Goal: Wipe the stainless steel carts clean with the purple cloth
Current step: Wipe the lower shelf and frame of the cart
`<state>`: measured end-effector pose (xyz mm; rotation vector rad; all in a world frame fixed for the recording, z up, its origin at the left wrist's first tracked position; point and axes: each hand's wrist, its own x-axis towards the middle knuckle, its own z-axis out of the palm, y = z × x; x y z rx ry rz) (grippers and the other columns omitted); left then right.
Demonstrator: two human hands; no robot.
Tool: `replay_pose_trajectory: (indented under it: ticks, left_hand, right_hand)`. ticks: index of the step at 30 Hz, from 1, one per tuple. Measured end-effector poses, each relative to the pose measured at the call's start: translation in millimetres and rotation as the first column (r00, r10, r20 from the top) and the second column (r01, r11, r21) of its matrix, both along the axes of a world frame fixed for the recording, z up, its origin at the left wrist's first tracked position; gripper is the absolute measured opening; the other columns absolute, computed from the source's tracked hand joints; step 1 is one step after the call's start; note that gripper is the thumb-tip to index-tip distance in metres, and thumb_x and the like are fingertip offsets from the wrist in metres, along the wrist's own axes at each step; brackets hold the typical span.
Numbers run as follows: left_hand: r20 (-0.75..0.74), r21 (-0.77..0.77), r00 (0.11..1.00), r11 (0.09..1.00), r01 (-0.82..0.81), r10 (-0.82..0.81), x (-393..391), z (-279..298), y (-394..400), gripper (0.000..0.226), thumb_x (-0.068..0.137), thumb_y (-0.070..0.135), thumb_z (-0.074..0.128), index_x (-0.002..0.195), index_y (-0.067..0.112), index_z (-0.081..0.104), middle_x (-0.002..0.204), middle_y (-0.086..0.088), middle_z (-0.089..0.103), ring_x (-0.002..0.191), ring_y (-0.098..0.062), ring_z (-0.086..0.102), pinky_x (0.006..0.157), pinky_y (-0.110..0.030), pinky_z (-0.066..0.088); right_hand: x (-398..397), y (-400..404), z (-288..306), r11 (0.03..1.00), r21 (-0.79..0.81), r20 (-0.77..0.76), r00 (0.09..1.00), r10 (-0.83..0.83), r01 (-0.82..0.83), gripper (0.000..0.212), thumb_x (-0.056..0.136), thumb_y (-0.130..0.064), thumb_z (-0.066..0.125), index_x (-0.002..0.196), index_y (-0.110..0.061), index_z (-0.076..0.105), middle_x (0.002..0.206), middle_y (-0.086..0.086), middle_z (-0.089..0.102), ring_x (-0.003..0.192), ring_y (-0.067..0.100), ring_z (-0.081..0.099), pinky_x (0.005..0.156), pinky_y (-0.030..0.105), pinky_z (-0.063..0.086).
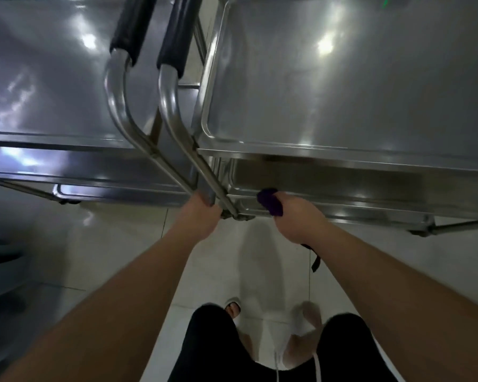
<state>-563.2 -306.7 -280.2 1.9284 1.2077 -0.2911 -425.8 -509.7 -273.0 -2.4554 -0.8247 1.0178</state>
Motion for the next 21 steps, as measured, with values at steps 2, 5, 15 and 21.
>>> replay_pose_trajectory:
  ticks: [2, 5, 15, 21]
  left_hand:
    - [0.143, -0.056, 0.978, 0.988, -0.144, 0.151, 14.7, -27.8, 11.5, 0.054, 0.080, 0.054, 0.071, 0.127, 0.029, 0.059, 0.114, 0.003, 0.070, 0.095, -0.014, 0.065, 0.072, -0.029, 0.046]
    - [0.317, -0.062, 0.912, 0.965, -0.255, 0.262, 31.2, -64.3, 27.6, 0.056, 0.081, 0.051, 0.076, 0.132, 0.032, 0.063, 0.111, 0.010, 0.072, 0.101, -0.015, 0.069, 0.083, -0.033, 0.054]
    - [0.687, -0.004, 0.691, 0.952, -0.305, 0.224, 56.8, -156.2, 45.1, 0.025, 0.084, 0.056, 0.075, 0.095, 0.034, 0.073, 0.093, 0.005, 0.075, 0.084, -0.003, 0.070, 0.080, -0.031, 0.054]
    - [0.787, -0.049, 0.564, 0.938, -0.343, 0.248, 67.7, -179.9, 40.5, 0.022, 0.095, 0.046, 0.069, 0.096, 0.023, 0.071, 0.081, 0.011, 0.075, 0.077, -0.002, 0.073, 0.060, -0.012, 0.052]
  right_hand:
    - [10.7, 15.0, -26.2, 1.000, 0.026, 0.044, 0.999, 0.008, -0.010, 0.048, 0.100, -0.020, 0.053, 0.147, -0.020, 0.047, 0.123, 0.008, 0.065, 0.106, 0.029, 0.062, 0.089, 0.038, 0.051]
    - [26.7, 42.5, -58.6, 0.992, 0.125, 0.133, 0.991, -0.021, 0.004, 0.052, 0.100, -0.023, 0.054, 0.151, -0.023, 0.043, 0.126, 0.007, 0.064, 0.110, 0.029, 0.063, 0.091, 0.040, 0.052]
    - [69.6, 145.0, -148.3, 0.936, 0.352, 0.362, 0.923, -0.131, -0.006, 0.061, 0.095, -0.013, 0.064, 0.151, -0.015, 0.041, 0.135, 0.010, 0.061, 0.119, 0.028, 0.060, 0.093, 0.036, 0.048]
    - [45.7, 183.0, -208.6, 0.943, 0.295, 0.183, 0.978, 0.103, -0.155, 0.063, 0.105, -0.038, 0.045, 0.163, -0.026, 0.025, 0.168, 0.010, 0.026, 0.154, 0.030, 0.023, 0.124, 0.040, 0.019]
